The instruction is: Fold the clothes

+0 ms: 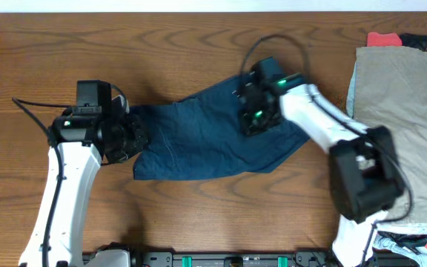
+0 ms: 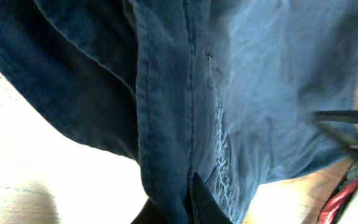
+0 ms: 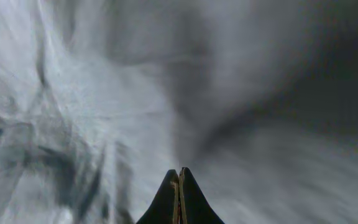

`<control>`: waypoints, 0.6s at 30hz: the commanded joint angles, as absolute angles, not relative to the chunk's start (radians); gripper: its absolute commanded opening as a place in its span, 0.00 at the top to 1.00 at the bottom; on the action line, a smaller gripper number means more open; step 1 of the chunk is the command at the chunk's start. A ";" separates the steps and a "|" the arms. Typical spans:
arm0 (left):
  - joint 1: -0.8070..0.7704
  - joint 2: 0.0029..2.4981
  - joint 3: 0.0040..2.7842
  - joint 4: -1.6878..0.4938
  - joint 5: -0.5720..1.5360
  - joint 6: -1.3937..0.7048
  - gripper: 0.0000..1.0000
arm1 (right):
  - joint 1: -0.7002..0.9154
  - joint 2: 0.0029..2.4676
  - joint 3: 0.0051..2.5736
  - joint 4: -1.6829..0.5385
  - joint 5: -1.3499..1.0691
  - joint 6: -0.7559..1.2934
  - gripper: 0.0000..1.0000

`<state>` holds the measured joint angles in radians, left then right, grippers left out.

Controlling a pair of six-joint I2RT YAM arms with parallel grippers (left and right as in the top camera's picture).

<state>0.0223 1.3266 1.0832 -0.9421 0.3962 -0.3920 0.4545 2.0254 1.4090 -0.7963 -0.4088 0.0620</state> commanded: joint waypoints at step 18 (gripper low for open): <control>0.020 1.296 1.261 -0.994 0.474 -0.391 0.94 | 0.745 2.162 1.487 -0.645 -0.352 0.115 0.88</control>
